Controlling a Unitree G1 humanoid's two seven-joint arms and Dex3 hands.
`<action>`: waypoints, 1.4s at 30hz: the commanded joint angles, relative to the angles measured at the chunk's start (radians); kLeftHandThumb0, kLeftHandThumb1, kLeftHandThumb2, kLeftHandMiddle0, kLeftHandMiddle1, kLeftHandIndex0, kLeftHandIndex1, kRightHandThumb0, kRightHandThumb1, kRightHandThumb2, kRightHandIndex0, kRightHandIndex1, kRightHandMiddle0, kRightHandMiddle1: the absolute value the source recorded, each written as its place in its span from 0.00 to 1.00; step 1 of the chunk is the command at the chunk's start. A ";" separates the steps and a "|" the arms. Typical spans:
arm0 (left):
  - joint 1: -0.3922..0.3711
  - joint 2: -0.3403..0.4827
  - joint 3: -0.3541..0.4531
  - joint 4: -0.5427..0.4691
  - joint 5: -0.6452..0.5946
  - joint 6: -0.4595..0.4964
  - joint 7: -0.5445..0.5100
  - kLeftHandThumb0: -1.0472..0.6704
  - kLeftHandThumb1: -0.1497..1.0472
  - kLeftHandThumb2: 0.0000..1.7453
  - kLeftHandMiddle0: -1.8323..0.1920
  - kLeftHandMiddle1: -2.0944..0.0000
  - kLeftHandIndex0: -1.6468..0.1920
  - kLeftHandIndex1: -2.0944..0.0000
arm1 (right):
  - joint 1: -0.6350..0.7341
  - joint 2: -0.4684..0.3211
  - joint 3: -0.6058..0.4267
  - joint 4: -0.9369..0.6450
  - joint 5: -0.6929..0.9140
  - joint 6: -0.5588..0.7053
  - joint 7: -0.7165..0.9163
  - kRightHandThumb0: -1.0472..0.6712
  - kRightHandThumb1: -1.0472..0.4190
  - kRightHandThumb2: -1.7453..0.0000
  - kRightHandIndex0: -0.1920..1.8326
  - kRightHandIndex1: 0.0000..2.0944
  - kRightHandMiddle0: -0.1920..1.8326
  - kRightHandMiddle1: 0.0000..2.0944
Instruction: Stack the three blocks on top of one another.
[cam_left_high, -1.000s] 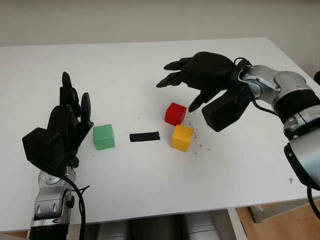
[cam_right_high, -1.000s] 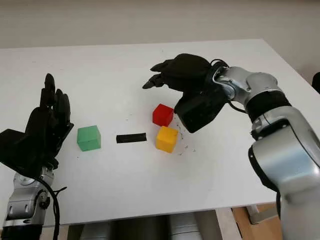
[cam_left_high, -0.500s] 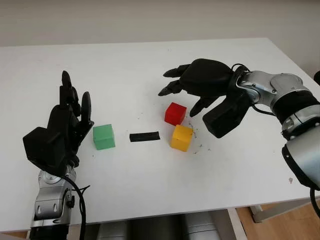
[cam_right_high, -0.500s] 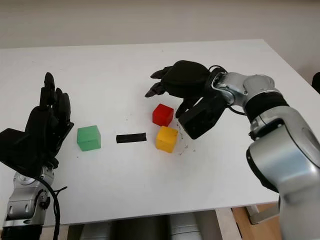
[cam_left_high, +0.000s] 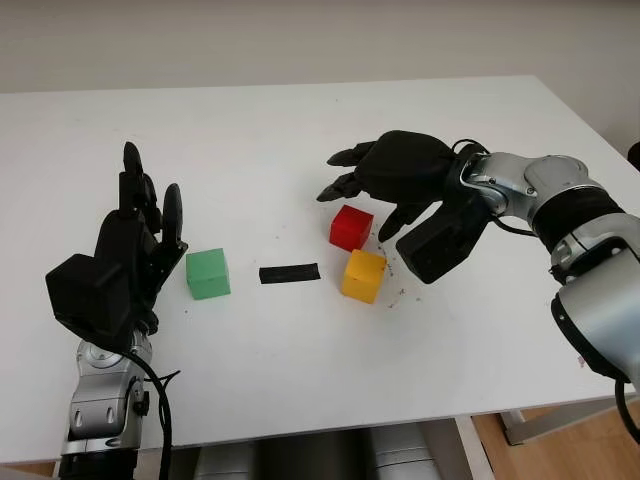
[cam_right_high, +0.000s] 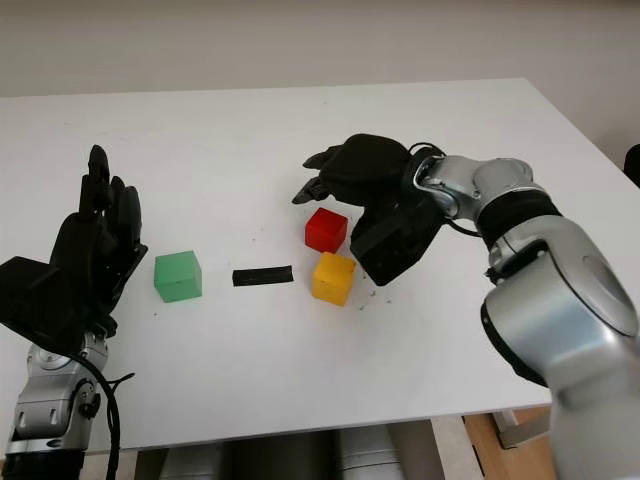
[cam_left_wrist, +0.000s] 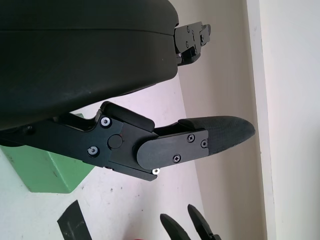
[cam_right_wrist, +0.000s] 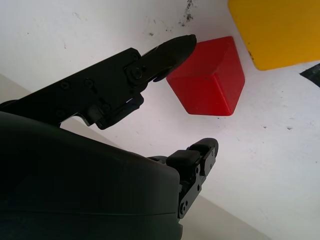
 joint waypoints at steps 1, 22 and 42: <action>0.008 0.001 -0.003 -0.025 0.004 0.003 0.003 0.18 1.00 0.34 1.00 1.00 1.00 1.00 | 0.011 0.010 0.017 0.008 -0.016 0.012 -0.032 0.31 0.17 0.97 0.24 0.03 0.35 0.04; 0.020 -0.002 -0.003 -0.040 0.006 0.015 0.008 0.18 1.00 0.35 1.00 1.00 1.00 1.00 | 0.031 0.047 0.054 0.038 -0.026 0.061 -0.078 0.31 0.13 0.97 0.25 0.03 0.46 0.11; 0.004 0.002 -0.005 -0.021 0.012 0.008 0.007 0.19 1.00 0.35 1.00 1.00 1.00 1.00 | 0.019 0.041 0.052 0.050 -0.011 0.079 -0.104 0.37 0.09 0.97 0.31 0.04 0.32 0.64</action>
